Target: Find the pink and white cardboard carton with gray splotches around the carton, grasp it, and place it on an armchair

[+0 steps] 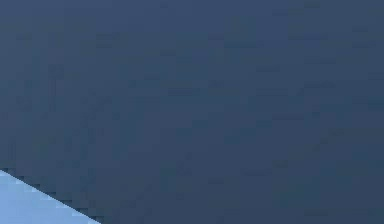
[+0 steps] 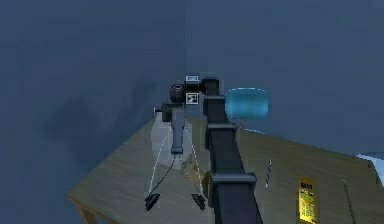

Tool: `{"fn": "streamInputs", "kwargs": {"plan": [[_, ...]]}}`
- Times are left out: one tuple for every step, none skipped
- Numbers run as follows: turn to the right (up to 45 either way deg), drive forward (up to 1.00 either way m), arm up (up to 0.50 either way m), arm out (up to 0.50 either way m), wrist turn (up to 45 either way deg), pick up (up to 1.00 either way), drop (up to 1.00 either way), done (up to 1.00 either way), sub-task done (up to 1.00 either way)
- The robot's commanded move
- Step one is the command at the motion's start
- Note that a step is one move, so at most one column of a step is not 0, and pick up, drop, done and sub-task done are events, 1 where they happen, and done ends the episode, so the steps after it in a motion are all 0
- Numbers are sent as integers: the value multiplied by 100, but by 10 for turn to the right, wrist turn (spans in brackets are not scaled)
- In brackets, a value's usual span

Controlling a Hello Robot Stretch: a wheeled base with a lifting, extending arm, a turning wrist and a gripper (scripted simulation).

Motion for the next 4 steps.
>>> {"fn": "streamInputs", "kwargs": {"plan": [[0, 0, 0, 0, 450, 0, 0, 0, 0], [0, 0, 0, 0, 450, 0, 0, 0, 0], [0, 0, 0, 0, 450, 0, 0, 0, 0], [0, 0, 0, 0, 360, 0, 0, 0, 0]]}}
